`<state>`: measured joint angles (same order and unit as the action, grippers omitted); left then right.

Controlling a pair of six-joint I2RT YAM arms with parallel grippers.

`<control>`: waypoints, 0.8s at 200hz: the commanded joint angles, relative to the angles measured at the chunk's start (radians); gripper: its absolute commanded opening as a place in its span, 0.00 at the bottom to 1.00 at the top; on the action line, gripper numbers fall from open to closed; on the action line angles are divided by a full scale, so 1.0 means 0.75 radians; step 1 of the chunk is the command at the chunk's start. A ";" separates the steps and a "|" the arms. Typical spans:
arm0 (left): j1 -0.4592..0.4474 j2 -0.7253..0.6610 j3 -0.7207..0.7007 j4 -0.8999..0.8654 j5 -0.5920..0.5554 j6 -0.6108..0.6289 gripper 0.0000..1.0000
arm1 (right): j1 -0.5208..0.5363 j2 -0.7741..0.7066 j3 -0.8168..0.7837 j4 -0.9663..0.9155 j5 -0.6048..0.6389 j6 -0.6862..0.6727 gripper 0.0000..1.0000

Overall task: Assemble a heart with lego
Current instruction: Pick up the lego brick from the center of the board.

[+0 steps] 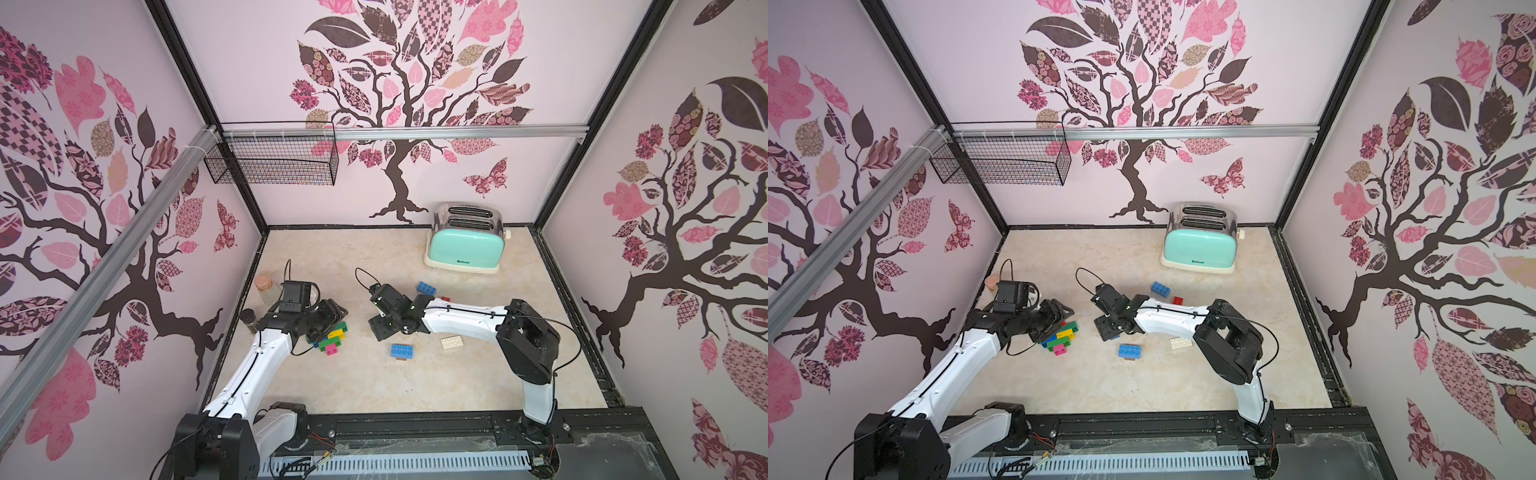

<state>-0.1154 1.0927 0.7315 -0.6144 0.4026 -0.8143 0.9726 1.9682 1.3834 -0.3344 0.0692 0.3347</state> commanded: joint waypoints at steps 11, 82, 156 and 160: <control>0.009 -0.029 -0.044 0.025 0.029 0.008 0.63 | -0.002 0.076 0.088 -0.062 0.008 0.012 0.66; 0.012 0.000 -0.081 0.063 0.034 0.000 0.62 | -0.002 0.154 0.122 -0.090 0.018 0.002 0.52; 0.016 0.008 -0.094 0.076 0.038 0.010 0.62 | -0.002 0.218 0.178 -0.121 0.033 -0.054 0.40; 0.015 0.009 -0.094 0.075 0.038 0.010 0.62 | -0.002 0.219 0.181 -0.123 0.031 -0.057 0.39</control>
<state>-0.1108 1.0939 0.6724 -0.5762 0.4252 -0.8146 0.9722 2.1086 1.4815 -0.3882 0.0799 0.3126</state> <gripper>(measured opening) 0.619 0.408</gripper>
